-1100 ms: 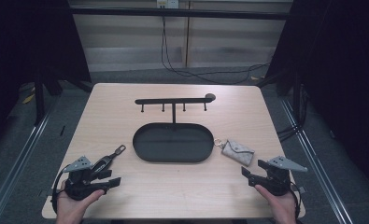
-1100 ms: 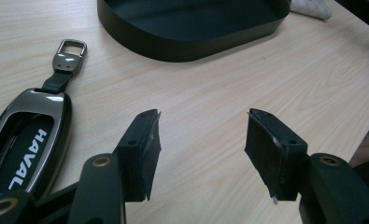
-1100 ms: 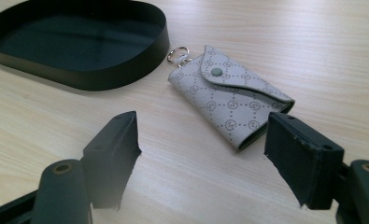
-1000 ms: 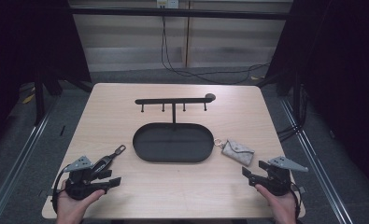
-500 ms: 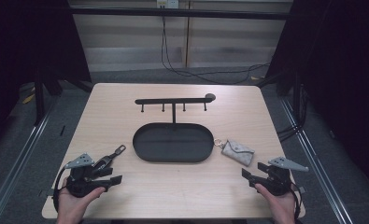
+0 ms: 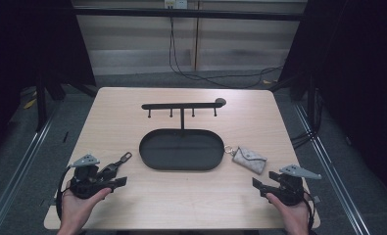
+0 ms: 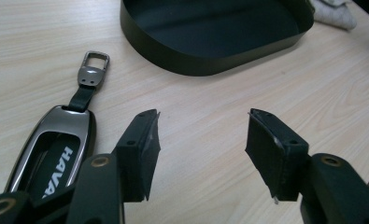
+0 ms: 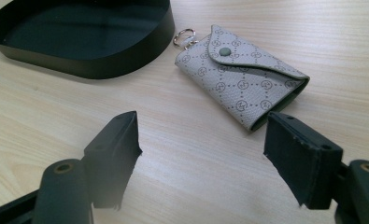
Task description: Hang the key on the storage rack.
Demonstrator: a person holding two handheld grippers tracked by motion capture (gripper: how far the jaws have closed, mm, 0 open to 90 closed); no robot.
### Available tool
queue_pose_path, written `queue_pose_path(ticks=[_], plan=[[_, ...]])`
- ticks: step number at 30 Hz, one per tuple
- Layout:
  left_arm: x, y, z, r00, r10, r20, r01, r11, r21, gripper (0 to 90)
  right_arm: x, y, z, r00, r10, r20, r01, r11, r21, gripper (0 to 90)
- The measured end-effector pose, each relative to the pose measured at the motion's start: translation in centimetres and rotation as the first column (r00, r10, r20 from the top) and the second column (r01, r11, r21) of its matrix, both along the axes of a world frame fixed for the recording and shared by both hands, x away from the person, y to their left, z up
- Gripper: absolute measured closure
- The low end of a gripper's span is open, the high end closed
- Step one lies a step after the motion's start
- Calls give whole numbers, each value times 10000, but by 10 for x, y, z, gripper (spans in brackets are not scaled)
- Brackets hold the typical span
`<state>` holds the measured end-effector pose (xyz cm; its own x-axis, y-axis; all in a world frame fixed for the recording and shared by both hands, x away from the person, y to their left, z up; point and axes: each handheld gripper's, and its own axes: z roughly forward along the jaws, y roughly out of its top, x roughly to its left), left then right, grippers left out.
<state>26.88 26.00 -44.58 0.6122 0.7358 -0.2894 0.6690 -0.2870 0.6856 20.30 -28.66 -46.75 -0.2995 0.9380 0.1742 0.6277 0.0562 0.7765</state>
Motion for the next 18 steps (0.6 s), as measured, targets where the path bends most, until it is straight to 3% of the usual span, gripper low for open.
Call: queue_pose_path(ticks=[2, 10, 12, 15, 16, 18], plan=[[4, -3, 1, 9999, -106, -54, 108, 9991, 406, 466, 0, 0, 0, 10000, -11, 4, 11, 10000, 37, 266], [19, -4, 14, 9998, 21, 176, -38, 9957, 925, 438, 0, -1, 0, 10000, 15, 26, -15, 9999, 148, 255], [22, -4, 16, 9999, 70, 119, -79, 9965, 832, 432, -1, -1, 0, 10000, 31, 18, -31, 9998, 171, 251], [27, -3, 17, 9998, 190, 94, -199, 9943, 1043, 431, 0, -1, 0, 10000, 69, -26, -69, 9998, 204, 247], [30, -3, 17, 9997, 240, 6, -239, 9909, 1323, 449, 0, -1, 0, 10000, 75, -27, -74, 9998, 205, 247], [35, -2, 17, 9998, 78, -179, -51, 9892, 1463, 450, 0, -2, 0, 9999, 101, -7, -101, 9996, 275, 244]])
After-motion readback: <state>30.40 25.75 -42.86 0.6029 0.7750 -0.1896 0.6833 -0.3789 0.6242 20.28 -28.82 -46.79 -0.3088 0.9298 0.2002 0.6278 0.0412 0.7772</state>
